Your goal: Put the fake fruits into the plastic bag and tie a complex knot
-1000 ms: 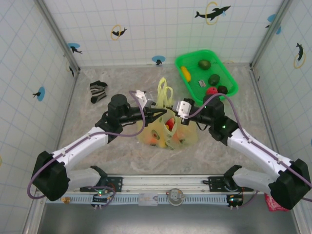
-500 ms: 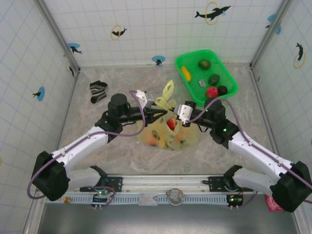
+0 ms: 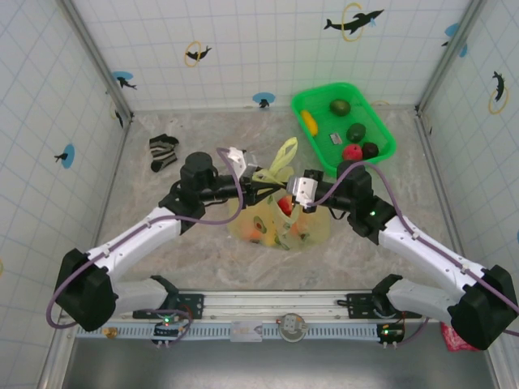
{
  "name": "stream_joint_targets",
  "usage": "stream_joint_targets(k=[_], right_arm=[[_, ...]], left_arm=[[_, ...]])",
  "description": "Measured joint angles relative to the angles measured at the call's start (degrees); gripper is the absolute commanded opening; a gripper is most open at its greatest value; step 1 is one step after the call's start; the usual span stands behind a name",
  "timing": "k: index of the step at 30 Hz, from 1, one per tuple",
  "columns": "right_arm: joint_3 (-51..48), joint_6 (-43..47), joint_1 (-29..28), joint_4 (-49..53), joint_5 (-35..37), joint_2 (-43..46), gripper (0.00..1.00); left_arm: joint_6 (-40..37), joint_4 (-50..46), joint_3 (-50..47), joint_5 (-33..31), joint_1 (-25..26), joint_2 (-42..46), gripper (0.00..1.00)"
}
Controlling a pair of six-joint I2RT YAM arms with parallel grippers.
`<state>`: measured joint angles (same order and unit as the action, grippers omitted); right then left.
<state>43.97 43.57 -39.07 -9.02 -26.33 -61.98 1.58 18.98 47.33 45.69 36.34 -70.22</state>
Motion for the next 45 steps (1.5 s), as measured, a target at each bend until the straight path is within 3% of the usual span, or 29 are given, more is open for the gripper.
stream_joint_targets(k=[4, 10, 14, 18, 25, 29, 34, 37, 41, 45], right_arm=[[0.1, 0.6, 0.0, 1.0, -0.1, 0.0, 0.0], [1.3, -0.1, 0.0, 2.4, 1.0, -0.2, 0.0], [1.5, -1.6, 0.0, 2.4, 1.7, -0.3, 0.01], [1.5, -4.2, 0.3, 0.9, 1.9, 0.2, 0.37], [-1.5, -19.8, 4.7, -6.9, -3.0, 7.4, 0.7], [-0.4, -33.8, 6.6, -9.4, -4.9, 9.4, 0.66], [7.8, -50.4, 12.8, -8.5, -5.6, 5.7, 0.47], [10.9, -58.8, 16.9, -9.2, -7.4, 2.1, 0.41], [14.2, -64.1, 17.1, -8.5, -12.8, -4.2, 0.42], [18.0, -61.9, 14.5, -2.8, -19.9, -9.0, 0.46]], left_arm=[[0.0, -0.7, 0.8, 0.9, 0.0, -0.7, 0.11], [-0.5, -0.7, 1.0, 1.5, 0.0, -0.7, 0.0], [-1.0, -0.7, 1.0, 1.2, 0.1, -0.5, 0.0], [-1.7, 0.1, 0.2, -0.1, 0.1, 0.8, 0.0], [-4.0, 2.6, -3.3, -3.3, 1.1, 3.6, 0.0], [-6.4, 3.6, -4.9, -4.7, 2.1, 3.8, 0.0], [-9.4, 5.8, -7.2, -5.7, 2.9, 4.2, 0.0], [-10.6, 6.2, -8.3, -5.9, 3.0, 4.8, 0.0], [-11.7, 6.6, -8.4, -6.1, 3.0, 5.2, 0.0], [-12.6, 6.8, -8.4, -6.1, 3.0, 5.7, 0.0]])
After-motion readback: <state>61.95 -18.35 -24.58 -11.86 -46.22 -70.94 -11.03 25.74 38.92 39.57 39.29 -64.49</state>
